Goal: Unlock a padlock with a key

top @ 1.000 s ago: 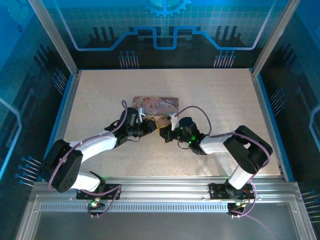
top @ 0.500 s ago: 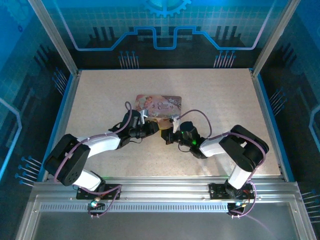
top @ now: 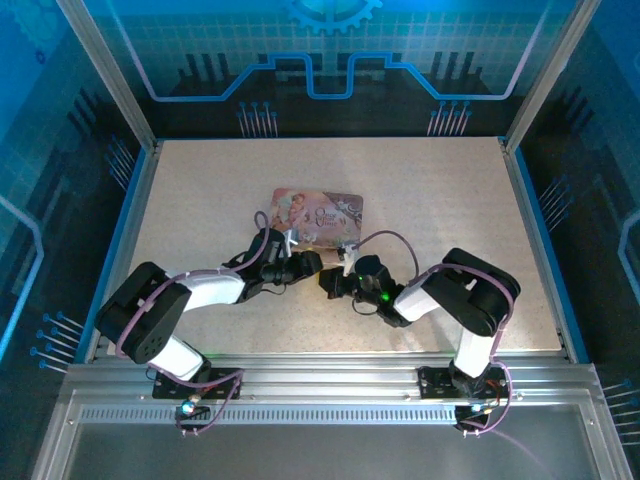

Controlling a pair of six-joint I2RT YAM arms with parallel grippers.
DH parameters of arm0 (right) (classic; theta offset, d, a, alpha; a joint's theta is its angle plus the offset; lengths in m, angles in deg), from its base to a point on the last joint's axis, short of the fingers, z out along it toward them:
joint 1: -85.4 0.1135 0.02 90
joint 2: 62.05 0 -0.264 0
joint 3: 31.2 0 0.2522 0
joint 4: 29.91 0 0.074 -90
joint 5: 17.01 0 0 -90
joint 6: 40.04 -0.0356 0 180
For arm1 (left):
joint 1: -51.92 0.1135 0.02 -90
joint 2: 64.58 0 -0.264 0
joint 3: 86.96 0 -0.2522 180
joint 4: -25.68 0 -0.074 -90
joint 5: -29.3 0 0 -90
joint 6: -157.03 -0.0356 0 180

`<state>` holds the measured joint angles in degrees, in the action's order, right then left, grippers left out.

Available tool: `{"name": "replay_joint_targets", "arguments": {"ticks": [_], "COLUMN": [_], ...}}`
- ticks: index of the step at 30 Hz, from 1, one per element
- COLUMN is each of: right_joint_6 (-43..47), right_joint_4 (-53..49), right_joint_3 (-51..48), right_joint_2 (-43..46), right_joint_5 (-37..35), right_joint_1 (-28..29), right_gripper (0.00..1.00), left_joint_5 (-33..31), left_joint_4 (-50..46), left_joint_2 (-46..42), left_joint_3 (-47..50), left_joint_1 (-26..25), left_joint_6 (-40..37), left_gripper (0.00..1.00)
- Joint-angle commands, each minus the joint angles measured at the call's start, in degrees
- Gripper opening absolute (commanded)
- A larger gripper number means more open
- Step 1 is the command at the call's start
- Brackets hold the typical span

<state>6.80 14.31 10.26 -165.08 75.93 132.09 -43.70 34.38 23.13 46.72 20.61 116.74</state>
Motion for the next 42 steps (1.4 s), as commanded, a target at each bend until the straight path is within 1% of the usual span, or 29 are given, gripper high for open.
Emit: {"name": "replay_joint_targets", "arguments": {"ticks": [1,3,7,13,18,21,25,29,32,42], "right_joint_6": [-2.4,-3.5,-5.8,-9.1,-11.8,-14.4,-17.6,-20.1,-22.1,-23.6], "right_joint_4": [5.6,6.1,6.0,5.5,5.6,5.3,3.2,2.7,1.3,0.4], "right_joint_3": [0.1,-0.1,-0.2,0.0,0.2,0.3,1.2,1.4,1.9,2.6], "right_joint_2": [-1.1,-1.1,-0.6,0.4,0.3,0.3,0.5,0.4,0.1,-0.1], "right_joint_5": [-1.0,-1.0,-1.4,-0.8,-0.7,-0.6,0.0,0.2,0.6,1.0], "right_joint_1": [1.5,1.6,1.8,2.2,2.9,3.0,3.3,3.4,3.4,3.4], "right_gripper": [0.06,0.06,0.06,0.06,0.06,0.06,0.06,0.06,0.06,0.06], "left_joint_5": [3.3,2.8,1.8,0.7,0.5,0.2,0.0,0.0,-0.7,-1.5], "left_joint_4": [2.7,2.3,1.9,2.8,4.8,5.6,9.1,10.4,13.7,21.3], "left_joint_2": [-3.5,-5.0,-9.1,-14.8,-16.8,-16.6,-15.3,-13.6,-12.2,-6.7], "left_joint_3": [1.1,2.1,4.8,9.2,12.0,13.1,14.8,14.9,15.9,15.9], "left_joint_1": [-1.2,-1.0,0.2,2.6,4.0,4.2,4.5,4.5,4.5,4.7], "left_joint_6": [0.1,0.5,2.0,5.7,9.3,11.3,14.6,15.8,18.0,21.3], "left_gripper": [0.54,0.59,0.63,0.66,0.67,0.66,0.61,0.60,0.58,0.52]}}
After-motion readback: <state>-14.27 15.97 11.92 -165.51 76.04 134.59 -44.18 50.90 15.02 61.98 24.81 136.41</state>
